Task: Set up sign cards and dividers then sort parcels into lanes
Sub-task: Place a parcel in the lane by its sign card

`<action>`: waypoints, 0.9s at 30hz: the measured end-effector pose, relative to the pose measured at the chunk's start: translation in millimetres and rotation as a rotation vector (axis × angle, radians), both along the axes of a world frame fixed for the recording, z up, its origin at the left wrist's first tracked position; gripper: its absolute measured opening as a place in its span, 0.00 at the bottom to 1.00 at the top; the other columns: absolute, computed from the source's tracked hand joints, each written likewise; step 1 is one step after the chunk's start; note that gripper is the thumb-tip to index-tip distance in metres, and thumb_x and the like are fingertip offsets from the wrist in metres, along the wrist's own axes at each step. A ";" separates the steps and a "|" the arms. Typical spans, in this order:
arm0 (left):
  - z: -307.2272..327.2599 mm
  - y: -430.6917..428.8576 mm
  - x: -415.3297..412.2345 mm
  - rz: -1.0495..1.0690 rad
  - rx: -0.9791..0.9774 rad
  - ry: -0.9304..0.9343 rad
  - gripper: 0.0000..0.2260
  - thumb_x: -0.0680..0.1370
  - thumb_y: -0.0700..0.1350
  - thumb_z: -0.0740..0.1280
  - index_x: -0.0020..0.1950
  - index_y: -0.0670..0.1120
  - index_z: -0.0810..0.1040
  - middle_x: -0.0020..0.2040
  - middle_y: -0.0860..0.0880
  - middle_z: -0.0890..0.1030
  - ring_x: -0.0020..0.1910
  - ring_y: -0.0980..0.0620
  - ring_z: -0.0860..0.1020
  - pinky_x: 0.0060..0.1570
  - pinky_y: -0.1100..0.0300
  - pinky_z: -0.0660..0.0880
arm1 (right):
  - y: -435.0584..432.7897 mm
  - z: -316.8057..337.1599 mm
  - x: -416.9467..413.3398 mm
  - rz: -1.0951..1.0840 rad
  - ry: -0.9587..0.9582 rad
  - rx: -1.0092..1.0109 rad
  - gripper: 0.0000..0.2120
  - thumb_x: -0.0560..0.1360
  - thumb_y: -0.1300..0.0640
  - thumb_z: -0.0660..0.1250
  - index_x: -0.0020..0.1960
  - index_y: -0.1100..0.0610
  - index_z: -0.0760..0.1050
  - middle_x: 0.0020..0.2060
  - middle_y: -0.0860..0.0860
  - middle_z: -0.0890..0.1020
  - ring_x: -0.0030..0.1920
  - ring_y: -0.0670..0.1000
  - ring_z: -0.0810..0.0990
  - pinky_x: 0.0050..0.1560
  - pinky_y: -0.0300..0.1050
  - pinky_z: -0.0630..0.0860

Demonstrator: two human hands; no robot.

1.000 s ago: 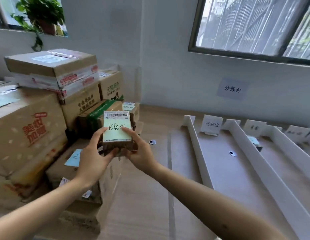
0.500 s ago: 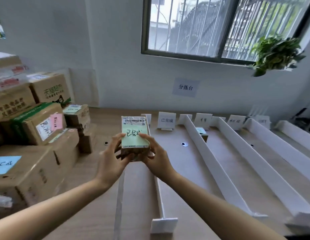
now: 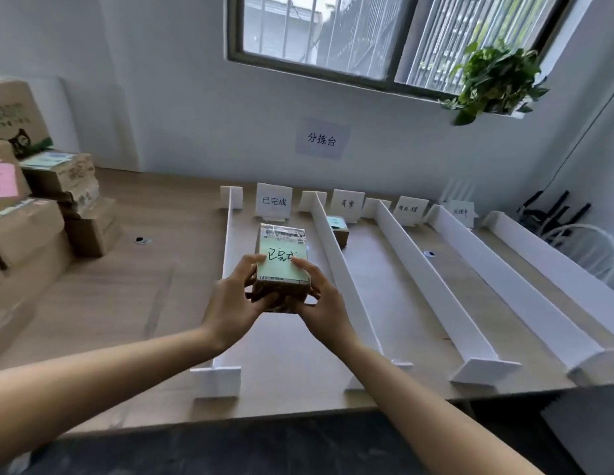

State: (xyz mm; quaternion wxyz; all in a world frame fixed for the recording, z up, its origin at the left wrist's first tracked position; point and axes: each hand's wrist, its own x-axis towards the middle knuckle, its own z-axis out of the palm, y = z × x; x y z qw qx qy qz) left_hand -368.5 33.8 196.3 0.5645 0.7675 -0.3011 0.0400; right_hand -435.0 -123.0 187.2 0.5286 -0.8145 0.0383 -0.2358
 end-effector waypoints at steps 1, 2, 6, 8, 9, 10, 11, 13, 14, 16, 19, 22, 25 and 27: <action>-0.9 -7.0 -1.2 -0.002 0.012 0.002 0.26 0.69 0.41 0.76 0.64 0.49 0.70 0.55 0.53 0.79 0.53 0.53 0.80 0.52 0.57 0.79 | -6.5 -1.5 -2.4 -0.004 -0.002 0.003 0.30 0.70 0.71 0.71 0.64 0.45 0.71 0.59 0.41 0.77 0.58 0.48 0.78 0.52 0.37 0.79; -1.1 -13.8 -2.0 -0.004 0.021 0.003 0.26 0.69 0.41 0.76 0.64 0.48 0.70 0.54 0.53 0.79 0.53 0.52 0.80 0.52 0.56 0.78 | -12.1 -2.6 -4.0 -0.007 -0.005 0.007 0.30 0.70 0.71 0.70 0.64 0.45 0.71 0.59 0.41 0.77 0.58 0.47 0.78 0.52 0.36 0.78; -7.6 -34.3 0.2 0.008 0.043 0.017 0.26 0.69 0.40 0.76 0.63 0.48 0.71 0.55 0.52 0.81 0.52 0.54 0.80 0.51 0.62 0.77 | -29.2 -10.1 -2.8 -0.029 0.001 0.011 0.31 0.70 0.71 0.69 0.63 0.43 0.71 0.60 0.43 0.78 0.58 0.46 0.79 0.55 0.35 0.77; -13.2 -41.2 3.9 0.013 0.056 0.040 0.26 0.69 0.40 0.77 0.63 0.48 0.71 0.54 0.53 0.80 0.52 0.55 0.80 0.50 0.66 0.76 | -36.0 -16.1 1.0 -0.033 0.013 0.010 0.31 0.69 0.70 0.69 0.62 0.41 0.71 0.59 0.42 0.79 0.57 0.46 0.79 0.57 0.40 0.77; -15.9 -43.7 5.9 0.013 0.060 0.054 0.25 0.68 0.40 0.76 0.63 0.48 0.71 0.54 0.53 0.80 0.52 0.55 0.80 0.49 0.69 0.76 | -38.4 -19.4 3.1 -0.035 0.025 0.011 0.31 0.68 0.69 0.68 0.62 0.40 0.71 0.58 0.40 0.79 0.56 0.45 0.80 0.57 0.43 0.78; -18.8 -46.9 8.7 0.010 0.059 0.067 0.25 0.68 0.39 0.76 0.62 0.48 0.71 0.53 0.54 0.80 0.52 0.55 0.80 0.48 0.71 0.75 | -41.0 -22.3 6.6 -0.037 0.040 0.016 0.31 0.67 0.68 0.68 0.61 0.39 0.71 0.57 0.38 0.79 0.55 0.45 0.80 0.57 0.46 0.79; -21.8 -50.1 11.8 0.005 0.053 0.084 0.25 0.68 0.38 0.76 0.62 0.47 0.71 0.53 0.54 0.79 0.52 0.55 0.80 0.47 0.73 0.74 | -43.2 -24.6 10.4 -0.041 0.054 0.021 0.31 0.67 0.68 0.68 0.61 0.39 0.71 0.56 0.36 0.79 0.54 0.44 0.80 0.57 0.47 0.79; -27.1 -57.3 21.0 -0.005 0.038 0.110 0.25 0.69 0.37 0.76 0.61 0.46 0.71 0.54 0.52 0.79 0.52 0.54 0.80 0.45 0.75 0.73 | -47.8 -27.1 20.6 -0.046 0.071 0.027 0.30 0.65 0.65 0.67 0.60 0.39 0.72 0.53 0.32 0.79 0.53 0.44 0.80 0.56 0.47 0.79; -29.2 -60.3 26.4 -0.010 0.034 0.115 0.24 0.69 0.36 0.76 0.61 0.46 0.70 0.54 0.51 0.80 0.52 0.54 0.80 0.45 0.75 0.73 | -49.7 -27.1 25.8 -0.048 0.078 0.032 0.29 0.65 0.64 0.66 0.60 0.40 0.72 0.52 0.31 0.79 0.53 0.43 0.80 0.56 0.46 0.79; -33.7 -67.3 42.0 -0.021 0.033 0.125 0.24 0.69 0.36 0.75 0.61 0.47 0.69 0.55 0.51 0.80 0.53 0.55 0.79 0.46 0.74 0.74 | -54.6 -28.1 40.9 -0.053 0.093 0.044 0.28 0.65 0.65 0.65 0.60 0.41 0.73 0.52 0.31 0.79 0.53 0.44 0.80 0.57 0.45 0.78; -38.9 -75.2 66.7 -0.012 0.032 0.133 0.25 0.69 0.34 0.74 0.59 0.50 0.69 0.54 0.53 0.80 0.51 0.62 0.79 0.46 0.74 0.75 | -62.3 -29.1 66.3 -0.058 0.106 0.033 0.29 0.68 0.70 0.66 0.61 0.43 0.74 0.54 0.34 0.78 0.53 0.44 0.80 0.57 0.42 0.78; -44.4 -78.1 99.1 -0.001 0.026 0.152 0.25 0.69 0.33 0.74 0.58 0.51 0.69 0.53 0.53 0.80 0.51 0.64 0.79 0.46 0.73 0.75 | -68.5 -29.6 98.0 -0.034 0.135 0.020 0.28 0.69 0.70 0.66 0.61 0.44 0.74 0.54 0.35 0.78 0.53 0.42 0.79 0.55 0.35 0.76; -52.6 -78.5 132.5 0.018 0.042 0.184 0.25 0.69 0.33 0.74 0.59 0.50 0.71 0.53 0.51 0.81 0.53 0.57 0.80 0.48 0.71 0.76 | -72.0 -34.6 130.4 -0.016 0.189 0.025 0.26 0.70 0.68 0.67 0.62 0.45 0.75 0.53 0.37 0.79 0.51 0.41 0.80 0.53 0.33 0.77; -58.7 -78.9 152.1 0.029 0.065 0.206 0.24 0.68 0.33 0.74 0.60 0.48 0.71 0.53 0.51 0.81 0.52 0.55 0.80 0.47 0.71 0.76 | -72.8 -42.0 151.6 -0.018 0.214 0.038 0.26 0.69 0.68 0.67 0.61 0.43 0.75 0.53 0.39 0.80 0.52 0.44 0.80 0.53 0.35 0.77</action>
